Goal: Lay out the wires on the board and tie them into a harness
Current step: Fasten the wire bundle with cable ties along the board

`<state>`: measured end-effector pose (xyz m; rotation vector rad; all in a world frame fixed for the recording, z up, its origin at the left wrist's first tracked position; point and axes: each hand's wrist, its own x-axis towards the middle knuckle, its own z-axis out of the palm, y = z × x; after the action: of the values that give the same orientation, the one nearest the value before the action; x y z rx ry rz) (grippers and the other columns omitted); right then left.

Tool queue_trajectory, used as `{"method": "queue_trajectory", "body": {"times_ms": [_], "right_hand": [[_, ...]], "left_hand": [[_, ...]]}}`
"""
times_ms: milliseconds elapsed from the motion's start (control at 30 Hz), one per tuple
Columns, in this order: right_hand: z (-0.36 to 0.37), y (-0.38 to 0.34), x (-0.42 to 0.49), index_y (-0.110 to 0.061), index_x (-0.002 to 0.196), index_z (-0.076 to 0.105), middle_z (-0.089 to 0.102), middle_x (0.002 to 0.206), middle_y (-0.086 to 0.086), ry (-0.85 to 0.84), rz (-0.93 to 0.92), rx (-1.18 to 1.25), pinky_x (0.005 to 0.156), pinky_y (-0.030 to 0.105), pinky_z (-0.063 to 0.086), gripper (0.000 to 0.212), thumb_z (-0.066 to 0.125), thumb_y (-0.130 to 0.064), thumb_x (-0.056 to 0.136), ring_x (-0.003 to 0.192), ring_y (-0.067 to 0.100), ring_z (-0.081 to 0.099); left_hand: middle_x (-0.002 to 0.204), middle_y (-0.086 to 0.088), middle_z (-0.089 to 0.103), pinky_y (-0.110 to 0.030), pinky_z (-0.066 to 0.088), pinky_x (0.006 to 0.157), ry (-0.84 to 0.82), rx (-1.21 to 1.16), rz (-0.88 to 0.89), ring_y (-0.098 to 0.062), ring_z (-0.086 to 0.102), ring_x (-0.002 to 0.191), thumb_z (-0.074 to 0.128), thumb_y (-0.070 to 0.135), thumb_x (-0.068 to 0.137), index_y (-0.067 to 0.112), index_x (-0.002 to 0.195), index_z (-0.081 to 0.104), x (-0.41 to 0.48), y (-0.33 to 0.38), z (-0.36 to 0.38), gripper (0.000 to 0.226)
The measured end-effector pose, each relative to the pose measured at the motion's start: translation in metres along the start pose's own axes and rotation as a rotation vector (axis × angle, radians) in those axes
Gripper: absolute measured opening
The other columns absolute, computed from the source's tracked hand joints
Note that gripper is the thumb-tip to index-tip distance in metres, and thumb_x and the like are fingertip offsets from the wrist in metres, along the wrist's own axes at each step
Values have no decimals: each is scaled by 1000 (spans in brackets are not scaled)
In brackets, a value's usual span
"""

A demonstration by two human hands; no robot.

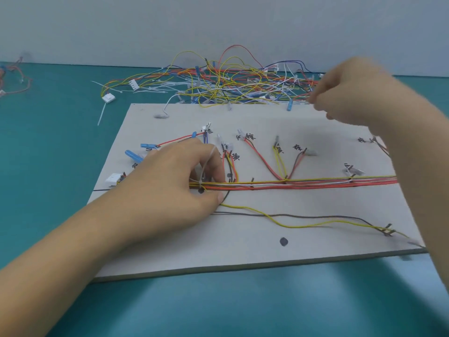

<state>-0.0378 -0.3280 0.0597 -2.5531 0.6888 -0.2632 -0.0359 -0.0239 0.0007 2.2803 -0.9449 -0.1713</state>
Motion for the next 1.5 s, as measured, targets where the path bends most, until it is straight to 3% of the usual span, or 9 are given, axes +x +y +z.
{"method": "queue_trajectory", "body": {"times_ms": [167,367,567,667,833,1000,1167,1367,1500], "right_hand": [[16,15,44,-24,101,79,65,77,-7,-45,-46,-167,65,23,43,35,54,-4,88,72,20,58],[40,10,77,-27,110,80,73,111,1,-53,-162,-241,84,21,40,38,56,-5,89,89,17,54],[36,2,93,-20,94,82,61,52,-2,-118,-85,-229,53,22,43,18,74,-9,82,49,17,52],[35,-6,94,-13,88,79,57,39,-6,-179,-111,-350,55,26,50,14,70,-3,83,50,21,54],[30,-8,97,-14,83,79,68,61,6,-231,-164,-403,76,39,58,15,69,-2,79,61,26,62],[13,0,92,-18,82,78,69,64,7,-99,-205,-353,58,23,42,4,77,-14,82,58,20,60],[-18,-3,68,-10,69,76,74,72,12,-56,-105,-322,63,28,48,11,71,-20,74,69,29,67],[-27,-17,12,-12,67,74,68,61,13,50,-69,-168,61,33,45,17,64,-24,62,57,26,53],[-14,-30,-24,-13,75,70,69,80,24,96,-114,-35,59,37,43,24,60,-27,59,60,23,50]], "left_hand": [[91,30,58,-15,36,67,-41,-9,-5,1,58,79,76,36,80,34,89,66,1,-1,-2,14],[87,34,58,-8,36,63,-50,-35,-24,4,58,76,79,28,78,38,91,65,1,-3,-4,22],[89,35,60,-6,39,65,-53,-59,-30,4,59,75,78,28,77,35,95,66,2,-4,-3,23],[90,33,60,-7,39,65,-65,-63,-36,3,60,76,80,32,78,36,96,65,1,-5,-4,24],[93,31,61,-9,39,65,-81,-79,-48,3,61,79,75,42,74,40,99,63,1,-5,-5,28],[95,33,59,-6,39,69,-65,-61,-44,4,59,82,76,40,77,36,97,65,-1,-3,-5,23],[95,35,57,-9,36,69,-53,-36,-52,5,58,84,78,37,79,36,98,65,-2,0,-5,22],[107,23,55,-37,41,94,-17,43,-63,8,50,102,71,59,61,47,106,53,-7,8,-13,49],[100,23,47,-38,34,83,104,165,-97,12,41,101,81,69,52,47,100,43,-10,8,-22,65]]}}
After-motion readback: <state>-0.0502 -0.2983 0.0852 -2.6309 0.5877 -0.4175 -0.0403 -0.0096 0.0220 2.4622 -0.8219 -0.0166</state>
